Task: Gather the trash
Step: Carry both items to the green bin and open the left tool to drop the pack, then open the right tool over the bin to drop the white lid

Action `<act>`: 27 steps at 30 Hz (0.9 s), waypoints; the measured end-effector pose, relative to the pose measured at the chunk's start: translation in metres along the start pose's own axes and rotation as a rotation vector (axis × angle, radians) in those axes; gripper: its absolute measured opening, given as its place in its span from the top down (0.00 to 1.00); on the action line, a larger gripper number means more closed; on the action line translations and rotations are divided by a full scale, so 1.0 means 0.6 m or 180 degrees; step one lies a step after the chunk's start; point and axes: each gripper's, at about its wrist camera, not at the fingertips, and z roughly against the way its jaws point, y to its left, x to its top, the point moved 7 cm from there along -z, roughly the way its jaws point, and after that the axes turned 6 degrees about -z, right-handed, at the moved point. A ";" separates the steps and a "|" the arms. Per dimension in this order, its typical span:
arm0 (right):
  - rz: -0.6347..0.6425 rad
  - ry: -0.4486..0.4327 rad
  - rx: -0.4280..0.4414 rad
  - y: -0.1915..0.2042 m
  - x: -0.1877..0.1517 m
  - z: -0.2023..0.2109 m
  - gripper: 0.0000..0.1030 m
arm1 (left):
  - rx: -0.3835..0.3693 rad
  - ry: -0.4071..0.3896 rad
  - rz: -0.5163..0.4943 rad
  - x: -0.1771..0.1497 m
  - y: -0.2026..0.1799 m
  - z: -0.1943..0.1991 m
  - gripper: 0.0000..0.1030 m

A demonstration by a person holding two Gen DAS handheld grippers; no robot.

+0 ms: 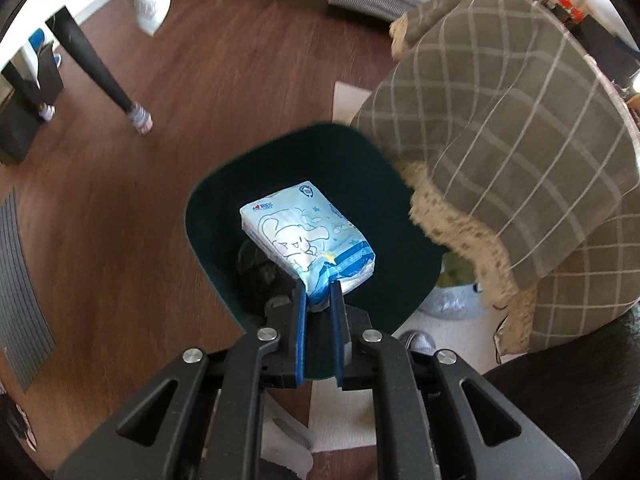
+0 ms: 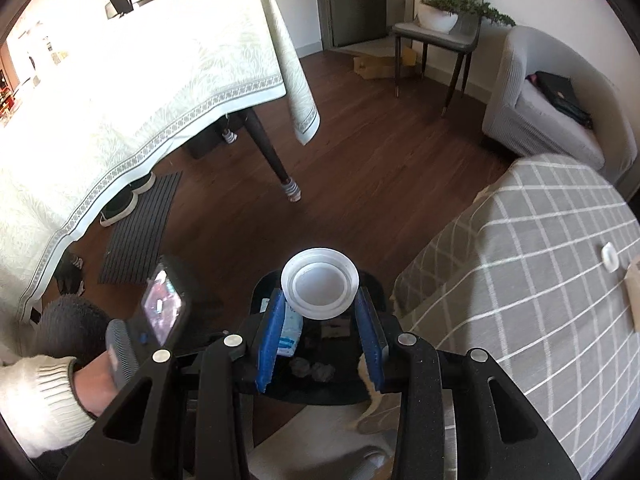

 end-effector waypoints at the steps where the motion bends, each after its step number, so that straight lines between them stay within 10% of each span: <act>1: -0.0007 0.0017 0.0002 0.002 -0.005 -0.002 0.64 | 0.0005 0.0026 0.0002 -0.004 0.004 -0.005 0.88; 11: -0.0044 0.0214 -0.0057 0.009 -0.042 -0.038 0.65 | 0.0013 0.0037 0.0007 -0.007 0.009 -0.017 0.84; 27: -0.0082 0.0321 -0.0050 0.020 -0.065 -0.064 0.65 | 0.0263 -0.0808 -0.0120 0.035 0.003 0.160 0.40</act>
